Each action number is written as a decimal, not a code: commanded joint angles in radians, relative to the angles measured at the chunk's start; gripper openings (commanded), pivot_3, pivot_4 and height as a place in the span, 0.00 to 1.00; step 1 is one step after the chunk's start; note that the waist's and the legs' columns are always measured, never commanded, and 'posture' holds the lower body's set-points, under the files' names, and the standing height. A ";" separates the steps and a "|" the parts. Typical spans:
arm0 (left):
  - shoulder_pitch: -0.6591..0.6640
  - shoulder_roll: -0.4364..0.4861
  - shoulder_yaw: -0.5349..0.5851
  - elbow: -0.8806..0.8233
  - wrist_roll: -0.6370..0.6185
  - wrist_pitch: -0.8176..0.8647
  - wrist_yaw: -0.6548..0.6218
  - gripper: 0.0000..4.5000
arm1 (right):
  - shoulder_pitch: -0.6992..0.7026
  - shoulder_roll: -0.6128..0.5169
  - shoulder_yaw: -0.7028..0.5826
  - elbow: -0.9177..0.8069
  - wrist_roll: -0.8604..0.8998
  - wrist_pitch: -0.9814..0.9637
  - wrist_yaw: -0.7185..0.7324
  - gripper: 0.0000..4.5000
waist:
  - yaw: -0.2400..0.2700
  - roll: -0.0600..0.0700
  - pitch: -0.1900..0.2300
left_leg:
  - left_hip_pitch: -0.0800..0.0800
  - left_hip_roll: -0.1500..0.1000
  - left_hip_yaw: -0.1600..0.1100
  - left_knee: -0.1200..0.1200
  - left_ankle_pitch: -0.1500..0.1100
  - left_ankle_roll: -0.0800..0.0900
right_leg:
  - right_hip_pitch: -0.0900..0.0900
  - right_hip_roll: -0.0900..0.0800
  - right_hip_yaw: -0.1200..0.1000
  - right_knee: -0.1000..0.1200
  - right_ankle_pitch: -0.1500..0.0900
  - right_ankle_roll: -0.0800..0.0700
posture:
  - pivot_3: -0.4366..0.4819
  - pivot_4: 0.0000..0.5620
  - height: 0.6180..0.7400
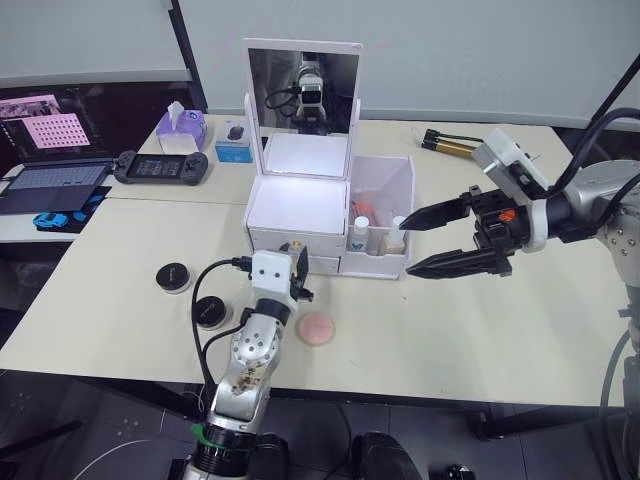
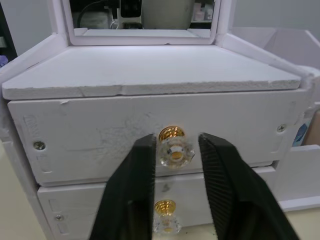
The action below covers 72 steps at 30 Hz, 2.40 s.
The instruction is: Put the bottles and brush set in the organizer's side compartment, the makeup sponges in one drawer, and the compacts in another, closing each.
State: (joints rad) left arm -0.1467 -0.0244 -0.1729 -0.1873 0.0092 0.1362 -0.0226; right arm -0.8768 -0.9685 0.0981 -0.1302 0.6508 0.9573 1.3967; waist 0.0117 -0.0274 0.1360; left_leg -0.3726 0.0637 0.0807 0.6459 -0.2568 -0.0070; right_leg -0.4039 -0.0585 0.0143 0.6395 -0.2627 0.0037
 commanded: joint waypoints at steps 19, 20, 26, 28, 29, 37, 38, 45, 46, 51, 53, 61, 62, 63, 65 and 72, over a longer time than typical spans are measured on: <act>0.244 0.131 -0.001 -0.463 -0.301 0.318 -0.200 0.12 | -0.008 0.063 -0.006 -0.011 0.005 -0.032 -0.016 1.00 | 0.003 0.000 0.000 | -0.001 0.000 -0.001 0.000 0.000 0.000 | 0.000 -0.001 -0.001 -0.001 0.000 0.000 | 0.48 0.27 0.88; 0.259 0.145 0.005 -0.488 -0.320 0.337 -0.206 0.12 | -0.009 0.067 -0.006 -0.012 0.005 -0.033 -0.017 1.00 | 0.003 0.000 0.000 | -0.001 0.000 -0.002 0.000 0.000 0.000 | 0.000 -0.001 -0.001 -0.001 0.000 0.000 | 0.48 0.27 0.88; 0.339 0.203 0.034 -0.617 -0.388 0.434 -0.185 0.12 | 0.011 0.072 -0.024 -0.024 0.019 -0.027 -0.027 1.00 | 0.003 0.000 0.000 | -0.001 0.000 -0.005 0.000 0.000 0.000 | 0.001 -0.001 -0.001 -0.001 0.000 0.000 | 0.48 0.27 0.88; 0.354 0.211 0.045 -0.640 -0.413 0.456 -0.184 0.12 | 0.021 0.075 -0.026 -0.022 0.016 -0.033 -0.030 1.00 | 0.003 0.000 0.000 | -0.001 0.000 -0.005 0.000 0.000 0.000 | 0.000 -0.001 -0.001 -0.001 0.000 0.000 | 0.48 0.27 0.88; 0.355 0.210 0.045 -0.643 -0.420 0.463 -0.182 0.12 | 0.024 0.076 -0.025 -0.021 0.014 -0.037 -0.031 1.00 | 0.003 0.000 0.000 | -0.001 0.000 -0.005 0.000 0.000 0.000 | 0.000 -0.001 -0.001 -0.001 0.000 0.000 | 0.48 0.27 0.88; 0.342 0.240 0.059 -0.645 -0.407 0.466 -0.183 0.12 | 0.025 0.082 -0.019 0.001 -0.003 -0.073 -0.031 1.00 | 0.003 0.000 0.000 | 0.000 -0.001 -0.006 0.000 0.000 0.000 | 0.001 -0.001 -0.001 -0.001 0.000 0.000 | 0.48 0.27 0.88; 0.344 0.247 0.062 -0.644 -0.410 0.466 -0.187 0.12 | 0.025 0.081 -0.019 0.002 -0.004 -0.076 -0.032 1.00 | 0.002 0.000 0.000 | 0.000 -0.001 -0.006 0.000 0.000 0.000 | 0.001 -0.001 -0.001 -0.001 0.000 0.000 | 0.48 0.27 0.88; 0.389 0.296 0.204 -0.684 -0.569 0.480 -0.251 0.63 | 0.023 0.070 -0.028 0.013 0.000 -0.089 -0.024 1.00 | -0.004 0.000 0.000 | 0.000 0.000 -0.006 0.000 0.000 0.000 | 0.000 0.000 -0.001 -0.001 -0.001 0.000 | 0.48 0.27 0.88; 0.415 0.324 0.271 -0.697 -0.644 0.479 -0.288 0.70 | 0.022 0.066 -0.030 0.017 -0.001 -0.091 -0.021 1.00 | -0.007 0.000 0.000 | 0.000 0.001 -0.006 0.000 0.000 0.000 | 0.000 0.001 -0.001 0.000 -0.001 -0.001 | 0.48 0.27 0.88; 0.590 0.516 0.599 -0.695 -1.006 0.471 -0.510 1.00 | 0.036 0.032 -0.015 0.047 -0.039 -0.123 -0.006 1.00 | -0.022 0.001 0.000 | 0.001 0.002 -0.006 -0.001 0.000 0.001 | -0.001 0.001 -0.001 0.000 -0.002 -0.003 | 0.48 0.27 0.88; 0.651 0.594 0.700 -0.633 -1.036 0.466 -0.609 1.00 | 0.040 0.024 -0.014 0.078 -0.062 -0.148 -0.004 1.00 | -0.023 0.000 0.001 | 0.002 0.002 -0.005 -0.001 0.000 0.001 | -0.001 0.001 -0.001 0.000 -0.002 -0.003 | 0.48 0.27 0.88; 0.593 0.869 0.976 -0.203 -0.888 0.353 -0.897 1.00 | 0.126 0.015 -0.060 0.227 -0.169 -0.305 -0.068 1.00 | -0.014 -0.002 0.001 | 0.003 0.002 0.003 -0.001 0.000 0.001 | -0.001 0.001 -0.003 0.000 -0.007 -0.008 | 0.48 0.27 0.88; 0.575 0.902 0.991 -0.146 -0.866 0.340 -0.926 1.00 | 0.150 0.010 -0.067 0.242 -0.184 -0.324 -0.077 1.00 | -0.013 -0.002 0.001 | 0.003 0.002 0.003 -0.002 0.000 0.000 | -0.001 0.001 -0.003 0.000 -0.007 -0.008 | 0.48 0.27 0.88; 0.554 0.929 1.002 -0.086 -0.846 0.323 -0.956 1.00 | 0.175 0.006 -0.077 0.255 -0.195 -0.344 -0.083 1.00 | -0.014 -0.002 0.001 | 0.003 0.002 0.004 -0.002 0.000 0.000 | -0.002 0.001 -0.003 0.000 -0.007 -0.008 | 0.48 0.27 0.88; 0.468 0.991 1.014 0.088 -0.797 0.277 -0.981 1.00 | 0.240 -0.004 -0.120 0.280 -0.199 -0.368 -0.094 1.00 | -0.011 -0.001 0.001 | 0.003 0.002 0.006 -0.002 0.000 0.000 | -0.002 0.000 -0.002 0.000 -0.007 -0.007 | 0.48 0.27 0.88; 0.311 1.102 0.929 0.347 -0.678 0.202 -1.119 1.00 | 0.421 -0.036 -0.209 0.352 -0.237 -0.470 -0.109 1.00 | -0.015 -0.001 0.001 | 0.003 0.004 0.009 -0.003 0.000 0.000 | -0.003 -0.001 -0.003 0.001 -0.005 -0.005 | 0.48 0.27 0.88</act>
State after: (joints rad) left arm 0.1765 1.0565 0.7579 0.1578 -0.6793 0.3507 -1.1132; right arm -0.4539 -0.9816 -0.0682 0.2265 0.4188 0.5229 1.2850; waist -0.0032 -0.0283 0.1369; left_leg -0.3696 0.0678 0.0897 0.6424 -0.2571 -0.0068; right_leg -0.4073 -0.0590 0.0114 0.6406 -0.2680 -0.0011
